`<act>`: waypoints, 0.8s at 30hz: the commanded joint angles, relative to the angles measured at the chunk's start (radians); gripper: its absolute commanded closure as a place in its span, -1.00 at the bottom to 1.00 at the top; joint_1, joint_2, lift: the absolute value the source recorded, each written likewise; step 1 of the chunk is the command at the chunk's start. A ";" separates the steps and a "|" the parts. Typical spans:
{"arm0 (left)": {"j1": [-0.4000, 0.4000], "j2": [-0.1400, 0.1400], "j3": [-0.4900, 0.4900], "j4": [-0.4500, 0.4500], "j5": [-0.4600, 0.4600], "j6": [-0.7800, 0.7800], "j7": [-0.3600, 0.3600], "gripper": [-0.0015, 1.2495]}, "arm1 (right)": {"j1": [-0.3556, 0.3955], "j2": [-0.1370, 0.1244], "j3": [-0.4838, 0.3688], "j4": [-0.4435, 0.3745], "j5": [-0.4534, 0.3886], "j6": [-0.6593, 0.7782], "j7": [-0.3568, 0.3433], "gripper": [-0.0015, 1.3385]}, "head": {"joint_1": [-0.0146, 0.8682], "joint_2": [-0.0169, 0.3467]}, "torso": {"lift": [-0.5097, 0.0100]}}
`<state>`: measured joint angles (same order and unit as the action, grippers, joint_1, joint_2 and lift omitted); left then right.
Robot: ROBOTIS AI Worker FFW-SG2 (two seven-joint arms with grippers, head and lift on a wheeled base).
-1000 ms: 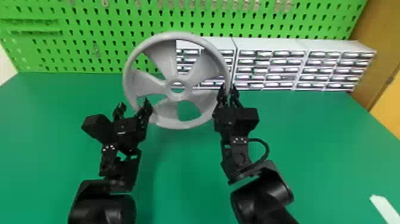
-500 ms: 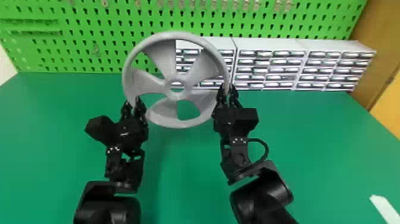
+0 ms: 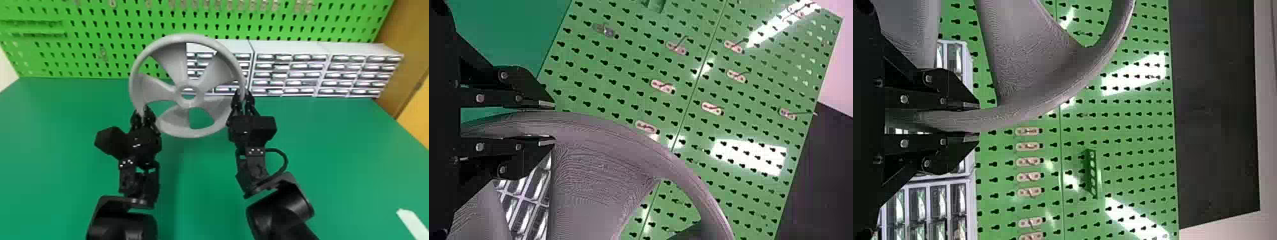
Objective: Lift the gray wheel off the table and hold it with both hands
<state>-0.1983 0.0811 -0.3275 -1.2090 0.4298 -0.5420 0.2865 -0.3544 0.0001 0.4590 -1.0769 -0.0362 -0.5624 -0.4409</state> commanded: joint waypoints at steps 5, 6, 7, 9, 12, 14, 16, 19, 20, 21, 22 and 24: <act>0.000 -0.007 0.001 0.000 -0.003 -0.003 0.006 0.55 | 0.000 0.001 0.000 0.000 0.004 -0.001 0.001 0.82 | 0.64 -0.82 | 0.59; 0.000 -0.009 0.001 0.000 -0.005 -0.003 0.008 0.55 | 0.000 0.001 0.000 0.000 0.004 -0.001 -0.002 0.82 | 0.64 -0.82 | 0.59; 0.000 -0.009 0.001 0.000 -0.005 -0.003 0.013 0.55 | 0.000 0.001 0.000 0.000 0.004 -0.001 0.001 0.81 | 0.64 -0.82 | 0.59; 0.000 -0.009 -0.002 0.000 -0.003 -0.003 0.025 0.56 | 0.000 0.001 0.000 0.000 0.004 -0.004 0.001 0.81 | 0.64 -0.82 | 0.59; 0.000 -0.012 -0.008 0.000 -0.009 -0.013 0.053 0.57 | -0.002 0.001 0.003 0.000 0.004 -0.008 0.001 0.82 | 0.64 -0.82 | 0.59; 0.000 -0.014 -0.008 0.000 -0.013 -0.018 0.066 0.57 | -0.002 0.001 0.003 0.000 0.006 -0.010 -0.002 0.82 | 0.64 -0.82 | 0.59; 0.000 -0.017 -0.007 0.000 -0.013 -0.019 0.066 0.57 | -0.003 0.001 0.004 0.000 0.006 -0.011 0.001 0.82 | 0.64 -0.82 | 0.59; 0.000 -0.018 -0.007 0.000 -0.014 -0.021 0.068 0.57 | -0.003 0.001 0.004 0.000 0.006 -0.013 0.001 0.82 | 0.64 -0.82 | 0.59; 0.000 -0.018 -0.007 0.000 -0.014 -0.023 0.068 0.57 | -0.003 0.001 0.004 0.000 0.006 -0.014 -0.002 0.82 | 0.64 -0.82 | 0.59; 0.000 -0.018 -0.007 0.000 -0.014 -0.023 0.068 0.57 | -0.002 0.001 0.004 0.000 0.006 -0.016 0.001 0.82 | 0.64 -0.82 | 0.59; 0.000 -0.020 -0.007 0.000 -0.014 -0.024 0.068 0.57 | -0.003 0.001 0.004 0.000 0.006 -0.016 0.001 0.82 | 0.64 -0.82 | 0.59; 0.000 -0.021 -0.005 0.000 -0.013 -0.024 0.069 0.57 | -0.002 0.001 0.004 0.000 0.006 -0.016 0.001 0.82 | 0.64 -0.82 | 0.59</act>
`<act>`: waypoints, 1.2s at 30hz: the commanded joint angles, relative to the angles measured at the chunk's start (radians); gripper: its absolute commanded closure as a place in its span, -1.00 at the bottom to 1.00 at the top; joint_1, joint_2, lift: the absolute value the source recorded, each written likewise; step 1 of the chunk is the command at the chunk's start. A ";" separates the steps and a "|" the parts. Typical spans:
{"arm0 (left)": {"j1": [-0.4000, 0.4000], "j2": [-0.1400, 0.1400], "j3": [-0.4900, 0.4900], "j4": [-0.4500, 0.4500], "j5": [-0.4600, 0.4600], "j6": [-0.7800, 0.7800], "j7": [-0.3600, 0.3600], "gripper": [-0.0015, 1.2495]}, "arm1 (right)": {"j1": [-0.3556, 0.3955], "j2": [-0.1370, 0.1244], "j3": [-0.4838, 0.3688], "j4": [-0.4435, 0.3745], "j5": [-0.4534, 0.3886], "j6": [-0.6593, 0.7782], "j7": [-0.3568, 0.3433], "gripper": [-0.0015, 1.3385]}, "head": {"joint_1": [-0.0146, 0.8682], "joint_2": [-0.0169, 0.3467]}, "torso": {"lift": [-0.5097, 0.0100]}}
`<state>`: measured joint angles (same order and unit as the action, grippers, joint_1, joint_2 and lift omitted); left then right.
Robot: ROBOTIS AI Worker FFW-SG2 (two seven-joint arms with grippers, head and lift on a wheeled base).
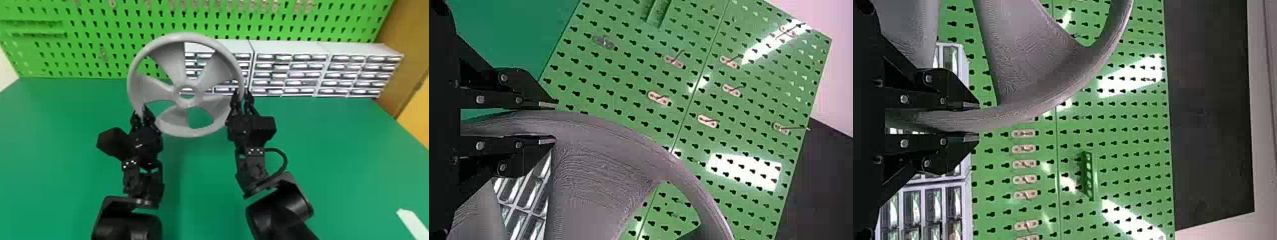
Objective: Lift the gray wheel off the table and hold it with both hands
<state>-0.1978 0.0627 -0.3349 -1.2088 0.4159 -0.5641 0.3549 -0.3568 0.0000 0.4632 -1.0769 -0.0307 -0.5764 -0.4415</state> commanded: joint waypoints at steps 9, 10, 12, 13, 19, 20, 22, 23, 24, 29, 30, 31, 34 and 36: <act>0.000 -0.004 0.002 0.000 0.001 -0.003 0.003 0.57 | -0.001 0.001 0.000 0.000 0.000 -0.003 0.001 0.82 | 0.64 -0.82 | 0.59; 0.000 -0.004 0.002 0.000 0.001 -0.003 0.003 0.57 | -0.001 0.001 -0.001 0.000 0.000 -0.003 0.001 0.82 | 0.64 -0.82 | 0.59; 0.001 -0.004 0.004 0.000 0.003 -0.003 0.003 0.57 | 0.001 0.001 -0.001 0.000 0.000 -0.003 0.001 0.82 | 0.64 -0.82 | 0.59; 0.001 -0.004 0.004 0.000 0.003 -0.003 0.003 0.57 | 0.001 0.001 -0.001 0.000 0.000 -0.003 -0.002 0.82 | 0.64 -0.82 | 0.59; 0.003 -0.004 0.005 0.000 0.003 -0.003 0.003 0.57 | 0.001 0.001 -0.001 0.000 0.002 -0.003 0.001 0.82 | 0.64 -0.82 | 0.59; 0.003 -0.004 0.005 0.000 0.003 -0.003 0.003 0.57 | 0.002 0.001 -0.001 0.000 0.002 -0.003 0.001 0.82 | 0.64 -0.82 | 0.59; 0.003 -0.004 0.005 0.000 0.003 -0.003 0.003 0.57 | 0.002 0.001 -0.003 0.000 0.000 -0.003 -0.002 0.82 | 0.64 -0.82 | 0.59; 0.003 -0.004 0.005 0.000 0.003 -0.003 0.003 0.57 | 0.004 0.001 -0.003 0.000 0.002 -0.003 0.001 0.82 | 0.64 -0.82 | 0.59; 0.003 -0.004 0.007 0.000 0.003 -0.003 0.003 0.57 | 0.004 0.001 -0.005 0.000 0.000 -0.003 0.001 0.82 | 0.64 -0.82 | 0.59; 0.003 -0.003 0.007 0.000 0.012 -0.002 0.003 0.57 | 0.012 0.001 -0.011 0.000 0.005 -0.003 -0.002 0.82 | 0.64 -0.82 | 0.59; 0.003 -0.003 0.007 0.000 0.014 -0.002 0.001 0.57 | 0.015 0.001 -0.017 0.000 0.008 -0.003 -0.002 0.82 | 0.64 -0.82 | 0.59; 0.003 -0.003 0.007 0.000 0.014 0.000 0.001 0.57 | 0.016 0.001 -0.021 0.002 0.014 -0.003 -0.002 0.82 | 0.64 -0.82 | 0.59; 0.001 -0.001 0.005 0.000 0.014 0.001 0.001 0.57 | 0.018 0.001 -0.024 0.002 0.017 -0.003 -0.002 0.82 | 0.64 -0.82 | 0.59; 0.001 -0.001 0.007 0.000 0.014 0.003 0.001 0.57 | 0.019 0.001 -0.028 0.002 0.017 -0.002 -0.002 0.82 | 0.64 -0.82 | 0.59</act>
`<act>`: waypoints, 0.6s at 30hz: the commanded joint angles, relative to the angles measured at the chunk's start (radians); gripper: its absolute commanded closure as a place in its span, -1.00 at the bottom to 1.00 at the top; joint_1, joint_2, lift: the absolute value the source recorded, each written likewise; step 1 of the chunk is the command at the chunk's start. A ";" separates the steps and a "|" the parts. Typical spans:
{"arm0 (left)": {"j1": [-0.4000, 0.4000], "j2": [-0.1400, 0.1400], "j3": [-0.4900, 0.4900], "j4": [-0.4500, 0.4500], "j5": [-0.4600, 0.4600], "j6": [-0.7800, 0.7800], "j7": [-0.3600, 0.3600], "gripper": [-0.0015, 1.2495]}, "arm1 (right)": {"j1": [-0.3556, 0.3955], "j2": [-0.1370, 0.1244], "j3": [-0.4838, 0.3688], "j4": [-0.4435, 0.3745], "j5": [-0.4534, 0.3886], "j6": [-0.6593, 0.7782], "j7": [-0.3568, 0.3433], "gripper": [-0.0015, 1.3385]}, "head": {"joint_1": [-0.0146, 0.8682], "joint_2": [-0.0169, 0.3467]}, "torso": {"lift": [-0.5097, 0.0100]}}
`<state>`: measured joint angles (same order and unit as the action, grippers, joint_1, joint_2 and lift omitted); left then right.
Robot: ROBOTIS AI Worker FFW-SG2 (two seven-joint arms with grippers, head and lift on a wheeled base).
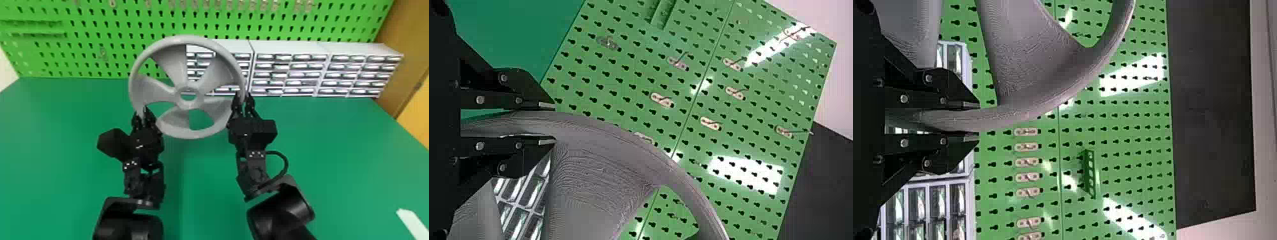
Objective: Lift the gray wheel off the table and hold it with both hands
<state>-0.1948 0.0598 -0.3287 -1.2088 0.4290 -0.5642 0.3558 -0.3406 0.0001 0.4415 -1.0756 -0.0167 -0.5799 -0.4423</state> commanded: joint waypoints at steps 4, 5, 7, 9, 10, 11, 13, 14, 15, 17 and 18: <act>-0.002 0.005 0.000 -0.009 -0.001 0.018 -0.006 0.57 | 0.006 0.001 -0.009 0.000 0.001 0.008 -0.001 0.82 | 0.64 -0.82 | 0.59; -0.002 0.005 0.000 -0.009 -0.003 0.018 -0.006 0.57 | 0.006 0.001 -0.009 0.000 0.000 0.008 -0.001 0.82 | 0.64 -0.82 | 0.59; -0.002 0.005 0.002 -0.011 -0.006 0.020 -0.006 0.57 | 0.006 0.001 -0.009 0.000 0.000 0.009 -0.001 0.82 | 0.64 -0.82 | 0.59; -0.002 0.006 0.002 -0.012 -0.010 0.023 -0.006 0.57 | 0.006 0.001 -0.010 0.000 0.000 0.009 -0.001 0.82 | 0.64 -0.82 | 0.59; -0.002 0.008 0.000 -0.014 -0.010 0.024 -0.006 0.57 | 0.006 0.001 -0.010 0.000 0.000 0.011 -0.001 0.82 | 0.64 -0.82 | 0.59; -0.002 0.008 0.002 -0.015 -0.010 0.024 -0.006 0.57 | 0.006 0.001 -0.009 0.000 0.000 0.011 -0.001 0.82 | 0.64 -0.82 | 0.59; -0.002 0.006 0.002 -0.015 -0.012 0.024 -0.006 0.57 | 0.006 0.001 -0.007 0.000 0.000 0.011 -0.001 0.82 | 0.64 -0.82 | 0.59; -0.002 0.006 0.004 -0.015 -0.012 0.024 -0.006 0.57 | 0.006 0.001 -0.007 0.000 0.000 0.012 -0.001 0.82 | 0.64 -0.82 | 0.59; -0.002 0.008 0.005 -0.015 -0.012 0.024 -0.006 0.57 | 0.006 0.001 -0.007 0.000 0.000 0.012 -0.001 0.82 | 0.64 -0.82 | 0.59; -0.002 0.006 0.007 -0.015 -0.013 0.024 -0.006 0.57 | 0.006 0.001 -0.007 0.000 0.000 0.014 -0.001 0.82 | 0.64 -0.82 | 0.59; 0.000 0.006 0.008 -0.015 -0.013 0.024 -0.006 0.57 | 0.006 0.001 -0.007 0.000 0.000 0.014 -0.001 0.82 | 0.64 -0.82 | 0.59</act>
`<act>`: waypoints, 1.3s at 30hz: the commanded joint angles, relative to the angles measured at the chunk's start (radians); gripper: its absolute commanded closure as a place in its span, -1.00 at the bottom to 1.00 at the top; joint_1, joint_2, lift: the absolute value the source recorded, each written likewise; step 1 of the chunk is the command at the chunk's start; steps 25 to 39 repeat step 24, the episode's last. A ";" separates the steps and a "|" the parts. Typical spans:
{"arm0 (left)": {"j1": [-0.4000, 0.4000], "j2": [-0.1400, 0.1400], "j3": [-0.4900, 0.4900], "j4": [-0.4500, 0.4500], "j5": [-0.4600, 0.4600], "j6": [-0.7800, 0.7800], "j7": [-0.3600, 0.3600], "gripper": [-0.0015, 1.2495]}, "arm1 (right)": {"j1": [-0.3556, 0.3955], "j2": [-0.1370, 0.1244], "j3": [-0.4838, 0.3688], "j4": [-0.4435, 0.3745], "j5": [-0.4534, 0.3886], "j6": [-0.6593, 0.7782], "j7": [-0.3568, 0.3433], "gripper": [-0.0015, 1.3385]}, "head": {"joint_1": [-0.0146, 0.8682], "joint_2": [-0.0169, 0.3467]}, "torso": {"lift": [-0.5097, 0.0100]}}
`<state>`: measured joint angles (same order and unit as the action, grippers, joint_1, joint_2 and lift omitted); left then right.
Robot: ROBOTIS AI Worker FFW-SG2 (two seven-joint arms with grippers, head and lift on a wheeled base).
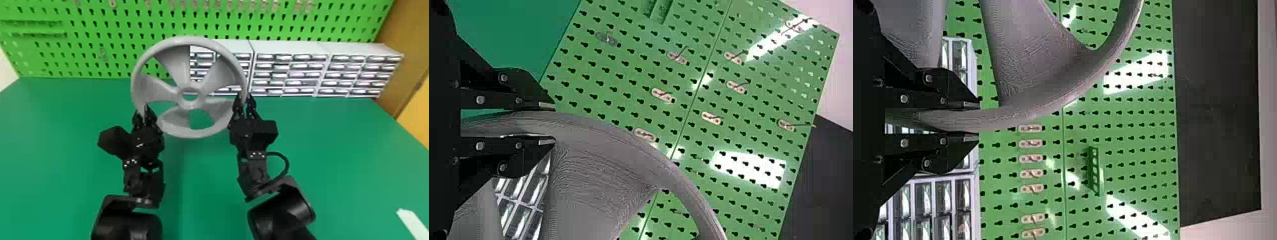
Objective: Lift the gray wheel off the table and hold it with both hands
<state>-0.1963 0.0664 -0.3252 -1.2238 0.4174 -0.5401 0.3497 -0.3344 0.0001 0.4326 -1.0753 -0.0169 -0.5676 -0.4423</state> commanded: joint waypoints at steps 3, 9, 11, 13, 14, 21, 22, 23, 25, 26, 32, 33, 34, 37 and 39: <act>0.002 0.000 0.005 0.000 -0.002 0.000 0.000 0.57 | 0.000 0.001 0.002 0.000 0.000 0.002 -0.001 0.82 | 0.64 -0.82 | 0.59; 0.002 0.000 0.006 0.000 -0.003 0.000 0.000 0.57 | -0.002 0.001 0.003 0.000 0.000 0.002 -0.001 0.82 | 0.64 -0.82 | 0.59; 0.002 0.000 0.006 0.000 -0.003 0.000 0.000 0.57 | -0.002 0.001 0.003 0.000 0.000 0.002 -0.001 0.82 | 0.64 -0.82 | 0.59; 0.002 0.000 0.006 0.000 -0.003 0.000 0.000 0.57 | -0.002 0.001 0.003 0.000 0.000 0.002 -0.001 0.82 | 0.64 -0.82 | 0.59; 0.002 0.000 0.006 0.000 -0.003 0.000 0.000 0.57 | -0.002 0.001 0.003 0.000 0.000 0.002 -0.001 0.82 | 0.64 -0.82 | 0.59; 0.002 0.000 0.008 0.000 -0.005 -0.001 0.000 0.57 | -0.002 0.001 0.005 0.000 -0.002 0.008 -0.001 0.82 | 0.64 -0.82 | 0.59; 0.002 0.000 0.008 0.000 -0.005 -0.001 0.000 0.57 | -0.003 0.001 0.005 0.000 -0.003 0.008 -0.001 0.82 | 0.64 -0.82 | 0.59; 0.002 0.000 0.008 0.000 -0.005 -0.001 0.000 0.57 | -0.003 0.001 0.006 0.000 -0.003 0.008 -0.001 0.82 | 0.64 -0.82 | 0.59; 0.002 0.000 0.008 0.000 -0.005 -0.001 0.000 0.57 | -0.003 0.001 0.006 0.000 -0.003 0.008 -0.001 0.82 | 0.64 -0.82 | 0.59; 0.002 0.000 0.008 0.000 -0.005 -0.001 0.000 0.57 | -0.003 0.001 0.006 0.000 -0.003 0.008 -0.001 0.82 | 0.64 -0.82 | 0.59; 0.002 0.000 0.008 0.000 -0.005 -0.001 0.000 0.57 | -0.003 0.001 0.006 0.000 -0.003 0.008 -0.001 0.82 | 0.64 -0.82 | 0.59; 0.002 0.000 0.008 0.000 -0.005 -0.001 0.000 0.57 | -0.003 0.001 0.006 0.000 -0.003 0.008 -0.001 0.82 | 0.64 -0.82 | 0.59; 0.002 0.000 0.008 0.000 -0.005 -0.001 0.000 0.57 | -0.003 0.001 0.006 0.000 -0.003 0.008 -0.001 0.82 | 0.64 -0.82 | 0.59; 0.002 0.000 0.008 0.000 -0.005 -0.001 0.000 0.57 | -0.003 0.001 0.006 0.000 -0.003 0.008 -0.001 0.82 | 0.64 -0.82 | 0.59; 0.002 0.000 0.008 0.000 -0.005 -0.001 0.000 0.57 | -0.003 0.001 0.006 0.000 -0.003 0.008 -0.001 0.82 | 0.64 -0.82 | 0.59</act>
